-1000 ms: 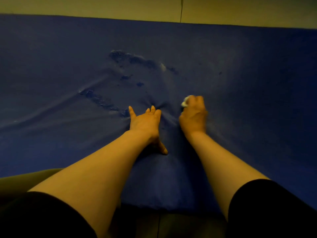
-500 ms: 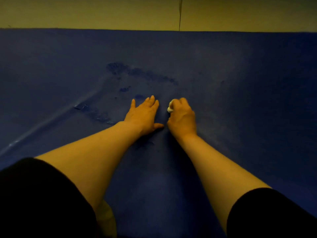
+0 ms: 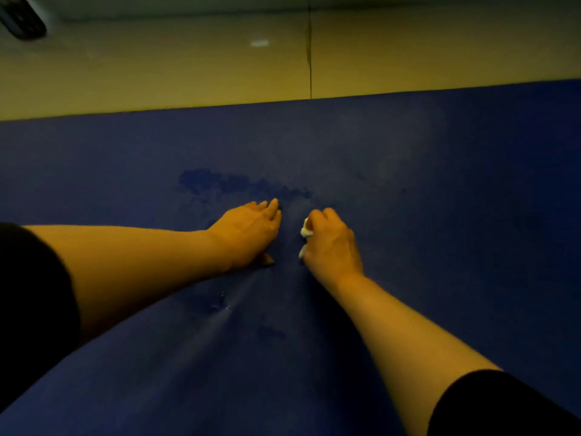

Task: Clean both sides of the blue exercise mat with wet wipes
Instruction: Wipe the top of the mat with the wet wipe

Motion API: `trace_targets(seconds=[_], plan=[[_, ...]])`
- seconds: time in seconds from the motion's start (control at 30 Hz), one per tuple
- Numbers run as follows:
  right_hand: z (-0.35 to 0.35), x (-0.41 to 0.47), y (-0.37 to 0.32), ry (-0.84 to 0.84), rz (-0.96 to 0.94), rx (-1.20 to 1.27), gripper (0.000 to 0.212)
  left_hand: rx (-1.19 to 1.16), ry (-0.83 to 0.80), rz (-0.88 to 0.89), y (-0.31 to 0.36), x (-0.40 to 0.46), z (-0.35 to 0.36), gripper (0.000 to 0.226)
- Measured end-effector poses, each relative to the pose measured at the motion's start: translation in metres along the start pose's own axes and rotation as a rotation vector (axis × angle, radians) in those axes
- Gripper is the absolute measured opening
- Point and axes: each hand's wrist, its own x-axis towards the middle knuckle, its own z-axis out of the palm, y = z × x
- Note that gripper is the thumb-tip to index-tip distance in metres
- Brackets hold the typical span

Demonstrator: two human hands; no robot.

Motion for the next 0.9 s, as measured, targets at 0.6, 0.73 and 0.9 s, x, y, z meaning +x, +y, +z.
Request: trace_targets(seconds=[0.6, 0.73, 0.9], plan=[[-0.03, 0.078, 0.04, 0.379, 0.292, 0.176, 0.015, -0.182, 0.248, -0.043, -0.071, 0.045, 0.002, 0.137], [0.004, 0.066, -0.004, 0.266, 0.037, 0.179, 0.012, -0.254, 0.187, -0.058, -0.074, 0.056, 0.002, 0.143], [0.003, 0.091, 0.007, 0.151, -0.026, 0.176, 0.017, -0.308, 0.175, -0.042, -0.073, 0.054, 0.0, 0.141]])
